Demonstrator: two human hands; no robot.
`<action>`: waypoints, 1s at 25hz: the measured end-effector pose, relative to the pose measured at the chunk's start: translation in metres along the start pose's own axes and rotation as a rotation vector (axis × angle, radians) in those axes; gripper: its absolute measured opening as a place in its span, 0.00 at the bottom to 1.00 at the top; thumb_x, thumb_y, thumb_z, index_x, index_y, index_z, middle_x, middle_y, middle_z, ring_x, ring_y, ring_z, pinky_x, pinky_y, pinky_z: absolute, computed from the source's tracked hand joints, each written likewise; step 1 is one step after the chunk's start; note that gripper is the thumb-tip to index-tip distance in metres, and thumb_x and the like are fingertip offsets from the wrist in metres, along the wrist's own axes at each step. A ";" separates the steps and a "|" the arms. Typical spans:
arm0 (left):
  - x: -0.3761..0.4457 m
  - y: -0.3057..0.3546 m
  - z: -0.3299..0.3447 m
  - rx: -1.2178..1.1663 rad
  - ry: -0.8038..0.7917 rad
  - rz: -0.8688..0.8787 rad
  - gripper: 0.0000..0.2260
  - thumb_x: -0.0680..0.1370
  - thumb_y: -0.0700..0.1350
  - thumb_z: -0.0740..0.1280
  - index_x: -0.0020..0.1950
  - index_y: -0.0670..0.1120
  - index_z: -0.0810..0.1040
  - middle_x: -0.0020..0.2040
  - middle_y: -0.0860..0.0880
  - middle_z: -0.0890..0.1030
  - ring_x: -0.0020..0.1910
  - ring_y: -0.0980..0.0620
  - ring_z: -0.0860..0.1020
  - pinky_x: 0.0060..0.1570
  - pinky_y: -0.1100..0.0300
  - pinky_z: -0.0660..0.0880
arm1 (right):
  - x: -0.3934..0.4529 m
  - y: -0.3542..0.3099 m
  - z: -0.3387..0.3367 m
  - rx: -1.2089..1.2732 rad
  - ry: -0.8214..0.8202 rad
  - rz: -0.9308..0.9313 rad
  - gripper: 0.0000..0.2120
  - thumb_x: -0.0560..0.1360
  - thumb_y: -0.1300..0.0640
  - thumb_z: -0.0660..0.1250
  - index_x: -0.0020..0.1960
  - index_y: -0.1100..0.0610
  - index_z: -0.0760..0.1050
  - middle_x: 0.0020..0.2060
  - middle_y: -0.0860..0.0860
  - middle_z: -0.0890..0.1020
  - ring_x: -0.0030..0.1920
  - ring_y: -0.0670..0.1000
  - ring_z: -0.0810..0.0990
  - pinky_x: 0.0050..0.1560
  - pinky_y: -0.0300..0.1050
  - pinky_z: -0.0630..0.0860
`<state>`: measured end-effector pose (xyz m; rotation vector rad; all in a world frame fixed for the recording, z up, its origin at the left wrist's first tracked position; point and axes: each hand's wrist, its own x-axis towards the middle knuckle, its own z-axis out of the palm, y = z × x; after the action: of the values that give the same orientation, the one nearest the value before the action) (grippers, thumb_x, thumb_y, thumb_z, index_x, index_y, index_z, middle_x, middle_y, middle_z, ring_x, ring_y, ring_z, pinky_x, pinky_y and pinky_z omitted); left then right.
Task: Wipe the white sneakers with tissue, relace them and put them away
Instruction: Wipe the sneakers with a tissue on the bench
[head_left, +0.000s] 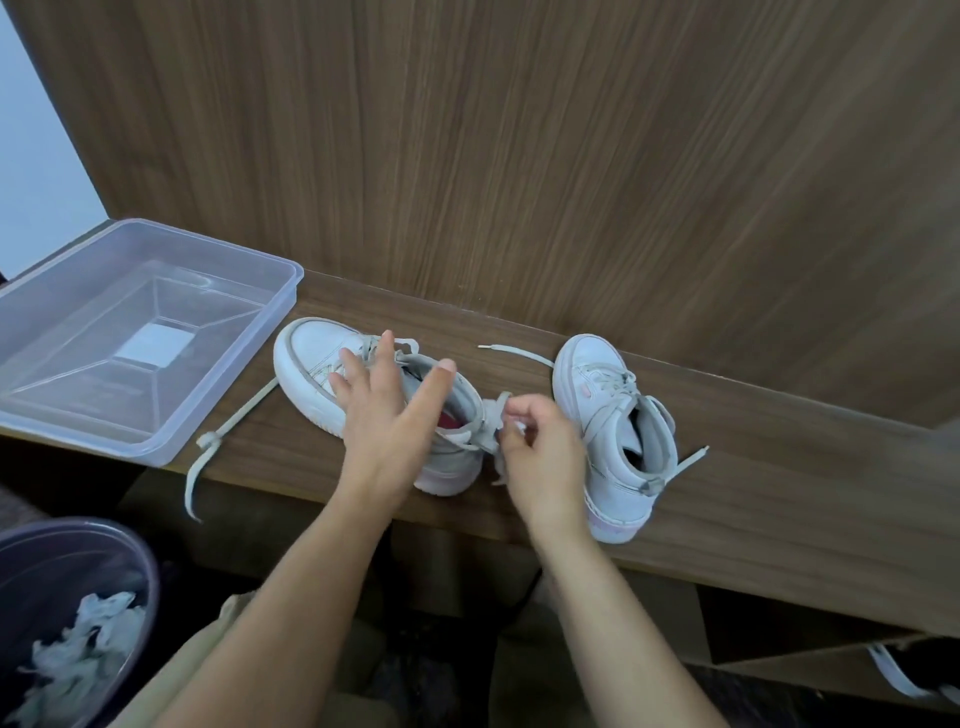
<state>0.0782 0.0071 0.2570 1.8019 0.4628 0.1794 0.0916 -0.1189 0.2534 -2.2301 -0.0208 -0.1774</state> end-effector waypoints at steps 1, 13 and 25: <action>0.001 0.000 0.007 0.081 0.024 -0.001 0.36 0.74 0.56 0.63 0.76 0.55 0.48 0.77 0.46 0.38 0.75 0.46 0.34 0.70 0.41 0.44 | -0.003 0.001 0.008 0.070 0.032 0.000 0.07 0.74 0.65 0.63 0.47 0.56 0.77 0.44 0.49 0.82 0.46 0.49 0.78 0.46 0.41 0.72; 0.014 -0.004 0.011 0.224 -0.087 0.028 0.40 0.73 0.35 0.63 0.77 0.53 0.44 0.77 0.47 0.36 0.74 0.44 0.33 0.70 0.37 0.41 | -0.016 0.012 0.025 -0.074 0.067 0.092 0.04 0.76 0.64 0.61 0.46 0.57 0.73 0.42 0.50 0.79 0.45 0.51 0.78 0.43 0.43 0.71; 0.011 -0.008 -0.012 -0.039 -0.406 0.053 0.42 0.72 0.29 0.59 0.76 0.58 0.44 0.78 0.54 0.45 0.75 0.57 0.46 0.71 0.58 0.50 | -0.007 0.019 0.001 -0.291 -0.047 -0.113 0.07 0.75 0.65 0.60 0.44 0.59 0.76 0.40 0.51 0.77 0.39 0.52 0.76 0.38 0.43 0.67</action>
<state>0.0825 0.0242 0.2517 1.7560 0.1213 -0.1400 0.0859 -0.1297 0.2365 -2.5252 -0.1562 -0.1996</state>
